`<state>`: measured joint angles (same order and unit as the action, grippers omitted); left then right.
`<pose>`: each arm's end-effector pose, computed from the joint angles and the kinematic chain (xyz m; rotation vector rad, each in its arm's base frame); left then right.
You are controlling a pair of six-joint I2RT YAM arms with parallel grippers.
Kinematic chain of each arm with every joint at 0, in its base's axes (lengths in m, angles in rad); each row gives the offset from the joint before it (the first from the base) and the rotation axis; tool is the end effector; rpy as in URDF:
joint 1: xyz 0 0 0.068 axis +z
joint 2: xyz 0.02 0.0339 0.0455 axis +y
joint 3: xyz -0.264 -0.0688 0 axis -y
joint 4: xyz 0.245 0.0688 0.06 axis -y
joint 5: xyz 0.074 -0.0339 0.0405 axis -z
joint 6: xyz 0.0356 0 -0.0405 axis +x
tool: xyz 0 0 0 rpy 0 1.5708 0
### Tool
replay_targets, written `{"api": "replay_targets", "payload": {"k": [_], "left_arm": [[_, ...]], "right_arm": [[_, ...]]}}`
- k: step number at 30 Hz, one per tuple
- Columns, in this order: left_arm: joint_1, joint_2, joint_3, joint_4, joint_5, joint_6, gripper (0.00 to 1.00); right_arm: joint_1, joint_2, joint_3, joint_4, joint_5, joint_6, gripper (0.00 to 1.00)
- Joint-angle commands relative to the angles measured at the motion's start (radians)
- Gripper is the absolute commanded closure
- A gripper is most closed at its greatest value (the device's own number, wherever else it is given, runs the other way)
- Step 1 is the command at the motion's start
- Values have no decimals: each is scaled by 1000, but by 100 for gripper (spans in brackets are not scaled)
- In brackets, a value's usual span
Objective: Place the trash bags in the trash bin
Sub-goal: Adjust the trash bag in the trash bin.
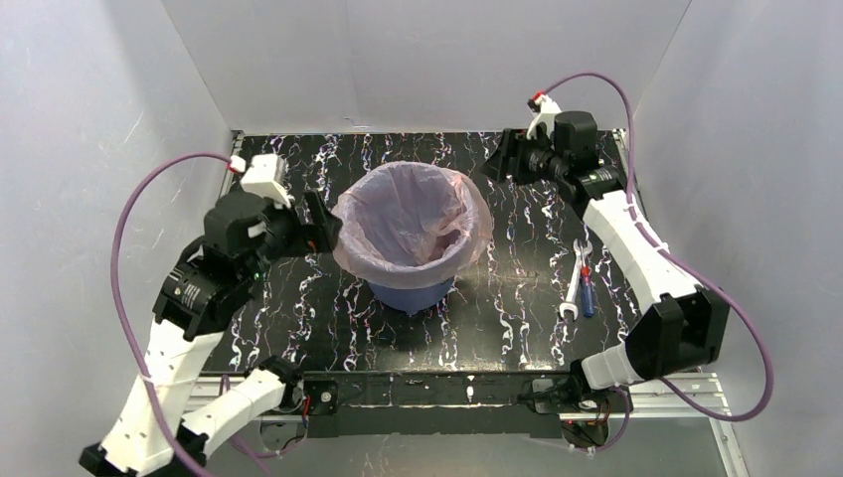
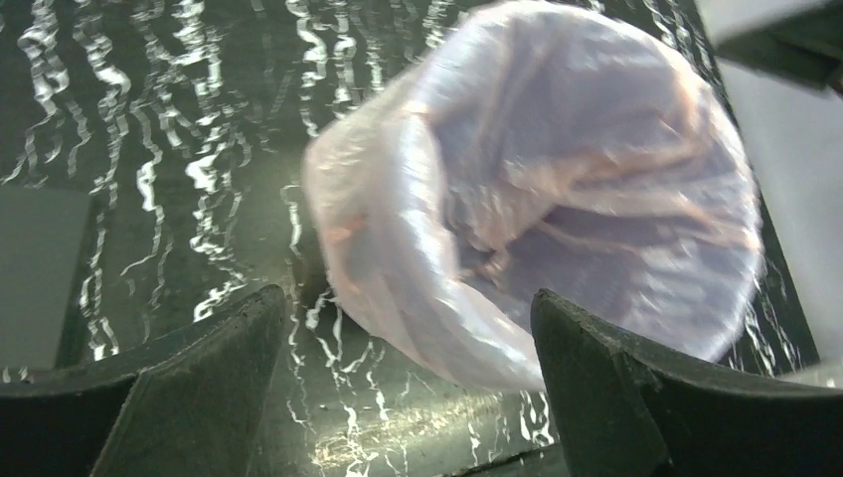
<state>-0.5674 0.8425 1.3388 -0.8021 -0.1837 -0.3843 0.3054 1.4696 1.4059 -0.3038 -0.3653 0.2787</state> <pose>0.1174 -0.0671 0.4471 0.0459 1.8991 -0.4812 0.3221 0.1149 0.3819 -0.2760 1.9657 0.7376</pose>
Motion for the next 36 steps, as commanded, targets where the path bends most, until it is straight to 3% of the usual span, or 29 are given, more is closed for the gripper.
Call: {"api": "replay_targets", "payload": {"k": [1,6,14,19,25,30,32,36], "left_arm": [[252,10,-25,18,211,-9,11],[476,61,-128,114,524,-71,14],[559,116,-259,273,701,-143,16],[563,140,-328,316,705,-150,17],[563,124,-429,394,721,-186,18],[563,78,-451,408,680,-194,18],[563,113,-435,384,678,-174,20],[563,161,-450,419,691,-174,34]], "right_arm": [[-14,-137,-112,91,85,117,28],[-15,-234,-203,100,74,196,35],[-20,-213,-244,101,7,253,35],[-22,-139,-239,147,-84,276,28],[-22,-18,-212,174,-301,280,25],[-20,-4,-217,137,-318,248,26],[-21,-8,-232,152,-325,246,33],[-20,-7,-236,152,-336,252,48]]}}
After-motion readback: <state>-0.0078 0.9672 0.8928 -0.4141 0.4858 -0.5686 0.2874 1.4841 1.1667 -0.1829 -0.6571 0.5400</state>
